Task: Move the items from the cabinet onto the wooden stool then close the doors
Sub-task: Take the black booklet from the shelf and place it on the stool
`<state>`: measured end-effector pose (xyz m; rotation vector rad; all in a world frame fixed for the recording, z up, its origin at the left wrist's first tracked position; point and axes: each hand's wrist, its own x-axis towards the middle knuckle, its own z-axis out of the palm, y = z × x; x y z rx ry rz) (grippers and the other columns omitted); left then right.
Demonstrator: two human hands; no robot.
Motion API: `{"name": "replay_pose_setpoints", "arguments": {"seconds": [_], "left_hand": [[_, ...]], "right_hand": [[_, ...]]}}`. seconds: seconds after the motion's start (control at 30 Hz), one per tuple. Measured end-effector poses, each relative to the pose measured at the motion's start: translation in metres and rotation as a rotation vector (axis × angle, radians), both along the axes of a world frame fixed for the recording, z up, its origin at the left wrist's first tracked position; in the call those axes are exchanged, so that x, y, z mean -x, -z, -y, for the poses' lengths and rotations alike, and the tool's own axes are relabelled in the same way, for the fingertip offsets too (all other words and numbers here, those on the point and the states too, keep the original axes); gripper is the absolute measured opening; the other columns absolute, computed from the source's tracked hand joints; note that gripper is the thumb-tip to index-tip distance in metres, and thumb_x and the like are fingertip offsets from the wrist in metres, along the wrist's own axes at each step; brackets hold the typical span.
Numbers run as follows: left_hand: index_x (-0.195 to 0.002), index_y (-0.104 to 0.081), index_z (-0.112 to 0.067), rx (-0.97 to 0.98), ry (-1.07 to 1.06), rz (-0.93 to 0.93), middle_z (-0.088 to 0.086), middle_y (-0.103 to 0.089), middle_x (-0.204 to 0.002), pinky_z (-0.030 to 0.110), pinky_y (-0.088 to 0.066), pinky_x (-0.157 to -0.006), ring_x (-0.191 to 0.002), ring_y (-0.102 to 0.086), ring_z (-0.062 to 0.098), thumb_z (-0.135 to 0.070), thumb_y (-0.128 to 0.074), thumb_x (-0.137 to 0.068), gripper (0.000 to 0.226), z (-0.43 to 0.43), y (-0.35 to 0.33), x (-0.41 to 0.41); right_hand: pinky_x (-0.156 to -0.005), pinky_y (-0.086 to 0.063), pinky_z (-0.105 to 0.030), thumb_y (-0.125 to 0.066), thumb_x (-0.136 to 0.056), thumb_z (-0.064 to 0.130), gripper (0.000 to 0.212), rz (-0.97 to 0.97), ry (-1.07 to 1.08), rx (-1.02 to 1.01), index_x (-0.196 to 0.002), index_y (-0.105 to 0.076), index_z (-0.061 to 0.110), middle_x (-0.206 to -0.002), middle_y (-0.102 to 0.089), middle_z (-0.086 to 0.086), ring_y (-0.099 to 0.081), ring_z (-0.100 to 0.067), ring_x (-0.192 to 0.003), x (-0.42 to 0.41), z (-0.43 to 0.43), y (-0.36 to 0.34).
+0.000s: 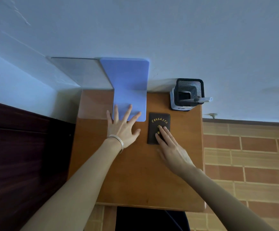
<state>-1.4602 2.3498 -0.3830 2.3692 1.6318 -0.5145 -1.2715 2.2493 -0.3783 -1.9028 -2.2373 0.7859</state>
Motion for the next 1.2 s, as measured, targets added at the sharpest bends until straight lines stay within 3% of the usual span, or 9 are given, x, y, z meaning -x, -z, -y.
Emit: {"name": "replay_pose_setpoints", "arguments": {"seconds": [0.13,0.3,0.43,0.6,0.73,0.97,1.1,1.2], "left_hand": [[-0.145,-0.005,-0.047,0.061,-0.022,0.051,-0.011,0.016,-0.156,0.061,-0.007,-0.11,-0.139,0.015,0.042,-0.06,-0.032,-0.091,0.062,-0.001,0.001,0.002],[-0.145,-0.001,-0.048,0.063,-0.025,0.03,-0.011,0.018,-0.155,0.059,-0.005,-0.112,-0.138,0.018,0.041,-0.061,-0.03,-0.091,0.062,-0.002,-0.001,0.002],[-0.144,0.002,-0.048,0.067,-0.024,0.025,-0.01,0.019,-0.155,0.059,-0.006,-0.111,-0.138,0.019,0.041,-0.063,-0.029,-0.09,0.064,-0.002,-0.001,0.002],[-0.145,0.001,-0.047,0.03,-0.009,0.028,-0.009,0.016,-0.156,0.06,-0.009,-0.11,-0.138,0.017,0.042,-0.065,-0.03,-0.089,0.066,0.0,0.001,0.002],[-0.145,-0.003,-0.047,0.035,-0.019,0.053,-0.009,0.013,-0.157,0.06,-0.008,-0.111,-0.138,0.017,0.042,-0.063,-0.032,-0.089,0.065,-0.001,0.0,0.003],[-0.145,-0.003,-0.046,0.031,-0.027,0.052,-0.008,0.013,-0.157,0.06,-0.008,-0.111,-0.138,0.019,0.043,-0.063,-0.032,-0.089,0.066,0.0,-0.002,0.002],[-0.145,-0.001,-0.046,0.043,-0.03,0.054,-0.008,0.014,-0.157,0.061,-0.008,-0.111,-0.138,0.02,0.042,-0.064,-0.031,-0.089,0.067,0.0,-0.002,0.003],[-0.145,0.0,-0.046,0.056,-0.031,0.049,-0.009,0.014,-0.156,0.06,-0.008,-0.111,-0.138,0.019,0.042,-0.066,-0.029,-0.089,0.066,-0.001,-0.003,0.002]], "right_hand": [[-0.091,-0.048,-0.036,-0.05,-0.095,0.023,0.05,0.033,-0.053,0.018,-0.14,-0.036,0.007,-0.155,-0.015,-0.007,-0.001,-0.018,-0.141,-0.001,-0.023,-0.005],[-0.098,-0.044,-0.031,-0.037,-0.099,0.028,0.052,0.109,-0.123,0.084,-0.146,-0.019,0.014,-0.157,0.003,-0.002,0.011,-0.012,-0.141,0.0,-0.054,-0.012],[-0.099,-0.043,-0.031,-0.034,-0.099,0.013,0.054,0.14,-0.142,0.124,-0.148,-0.011,0.014,-0.156,0.01,-0.002,0.014,-0.013,-0.141,0.006,-0.075,-0.015],[-0.103,-0.039,-0.034,-0.032,-0.094,-0.003,0.059,0.149,-0.137,0.176,-0.147,-0.015,0.014,-0.157,0.006,-0.002,0.009,-0.013,-0.142,0.007,-0.098,-0.02],[-0.108,-0.031,-0.031,-0.035,-0.093,0.001,0.055,0.164,-0.076,0.175,-0.145,-0.024,0.013,-0.157,-0.003,-0.002,0.003,-0.012,-0.142,0.004,-0.1,-0.022],[-0.113,-0.006,-0.027,-0.034,-0.094,0.004,0.053,0.237,-0.102,0.176,-0.145,-0.02,0.004,-0.155,-0.004,-0.014,0.003,-0.022,-0.143,0.007,-0.102,-0.026],[-0.113,-0.005,-0.03,-0.034,-0.095,0.007,0.053,0.271,-0.116,0.171,-0.145,-0.017,0.001,-0.154,-0.003,-0.018,0.004,-0.026,-0.143,0.012,-0.104,-0.025],[-0.114,-0.014,-0.032,-0.037,-0.094,0.01,0.058,0.252,-0.115,0.176,-0.145,-0.011,0.0,-0.155,0.005,-0.017,0.01,-0.026,-0.142,0.013,-0.097,-0.021]]}}
